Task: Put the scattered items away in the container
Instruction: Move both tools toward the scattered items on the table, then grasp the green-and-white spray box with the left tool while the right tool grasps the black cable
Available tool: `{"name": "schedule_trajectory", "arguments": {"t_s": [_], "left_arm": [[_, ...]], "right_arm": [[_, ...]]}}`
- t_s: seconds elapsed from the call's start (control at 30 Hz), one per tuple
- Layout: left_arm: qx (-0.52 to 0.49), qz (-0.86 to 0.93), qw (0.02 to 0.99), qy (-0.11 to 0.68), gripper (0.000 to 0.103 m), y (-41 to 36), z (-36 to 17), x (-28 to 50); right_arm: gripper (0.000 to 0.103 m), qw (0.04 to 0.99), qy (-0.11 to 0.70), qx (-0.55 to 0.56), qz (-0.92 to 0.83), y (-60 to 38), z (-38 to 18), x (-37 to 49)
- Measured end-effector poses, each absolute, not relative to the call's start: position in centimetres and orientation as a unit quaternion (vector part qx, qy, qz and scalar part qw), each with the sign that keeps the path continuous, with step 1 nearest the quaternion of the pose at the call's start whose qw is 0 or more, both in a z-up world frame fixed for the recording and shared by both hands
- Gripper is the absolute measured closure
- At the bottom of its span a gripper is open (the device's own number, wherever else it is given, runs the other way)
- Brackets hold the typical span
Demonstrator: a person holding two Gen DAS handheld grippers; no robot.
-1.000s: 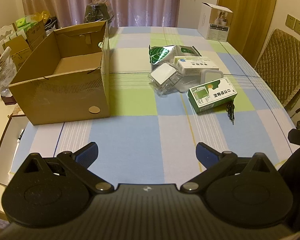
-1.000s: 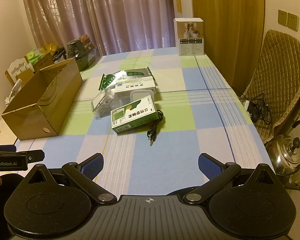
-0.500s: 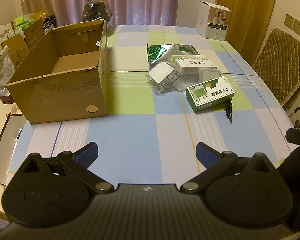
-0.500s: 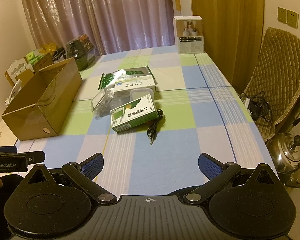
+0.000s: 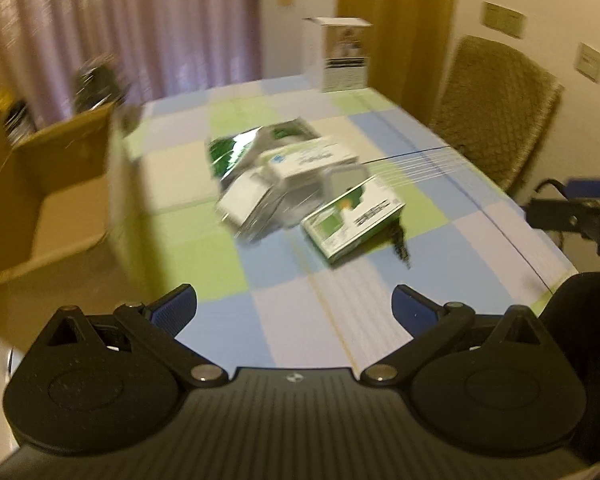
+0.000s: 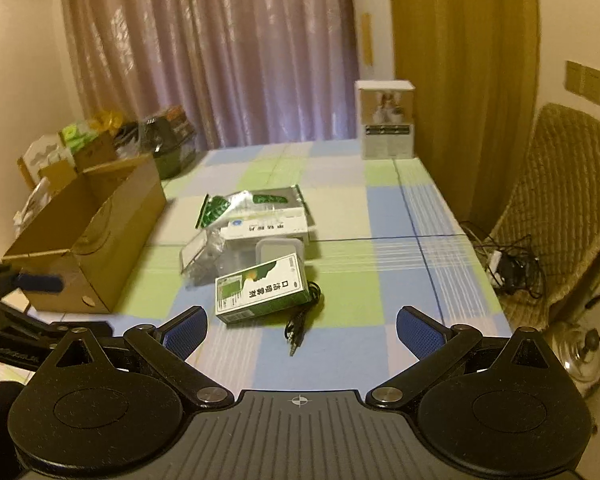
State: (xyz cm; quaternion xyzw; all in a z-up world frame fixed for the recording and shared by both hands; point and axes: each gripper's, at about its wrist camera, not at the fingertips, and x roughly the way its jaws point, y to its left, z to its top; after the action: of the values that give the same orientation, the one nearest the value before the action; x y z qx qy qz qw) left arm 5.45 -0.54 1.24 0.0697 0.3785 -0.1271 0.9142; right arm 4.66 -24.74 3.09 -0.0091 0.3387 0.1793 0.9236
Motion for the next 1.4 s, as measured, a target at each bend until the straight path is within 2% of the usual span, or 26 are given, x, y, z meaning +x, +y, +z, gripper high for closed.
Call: {"name": "schedule_trajectory", "arguments": {"t_s": [0.23,0.53,0.7,0.9,0.93,0.97,1.03,1.17,1.4], "left_arm": [[0.161,-0.196,0.896,0.364,0.001,-3.2,-0.5,9.7],[0.285,-0.276,0.842,0.364,0.001,-7.3,-5.0,14.9],[0.306,-0.298,0.827,0.365,0.010,-8.3,-7.5,17.2],[0.313,-0.319,0.817,0.364,0.016,-9.3,-9.1,19.4],[0.311,-0.321,0.816,0.367,0.021,-9.4,-9.3,19.7],[0.308,-0.322,0.814,0.374,0.035,-9.5,-9.5,20.0],[0.295,-0.315,0.811,0.396,0.045,-9.4,-9.9,20.4],[0.237,-0.290,0.823,0.427,0.050,-7.7,-9.4,19.9],[0.138,-0.206,0.841,0.481,0.052,-3.9,-8.7,17.8]], "right_arm": [[0.000,0.906,0.391,0.022,0.160,-25.0,2.0,9.1],[0.000,0.892,0.416,0.028,0.173,-24.3,-0.6,12.1],[0.000,0.888,0.430,0.023,0.164,-24.3,-2.3,13.1],[0.000,0.880,0.449,0.028,0.152,-24.7,-4.2,14.1],[0.000,0.879,0.451,0.029,0.150,-24.8,-4.5,14.2],[0.000,0.878,0.453,0.029,0.148,-24.8,-4.7,14.3],[0.000,0.877,0.455,0.033,0.149,-24.7,-4.9,14.6],[0.000,0.875,0.456,0.032,0.159,-23.9,-5.8,15.5],[0.000,0.873,0.461,0.012,0.159,-21.8,-8.2,17.3]]}}
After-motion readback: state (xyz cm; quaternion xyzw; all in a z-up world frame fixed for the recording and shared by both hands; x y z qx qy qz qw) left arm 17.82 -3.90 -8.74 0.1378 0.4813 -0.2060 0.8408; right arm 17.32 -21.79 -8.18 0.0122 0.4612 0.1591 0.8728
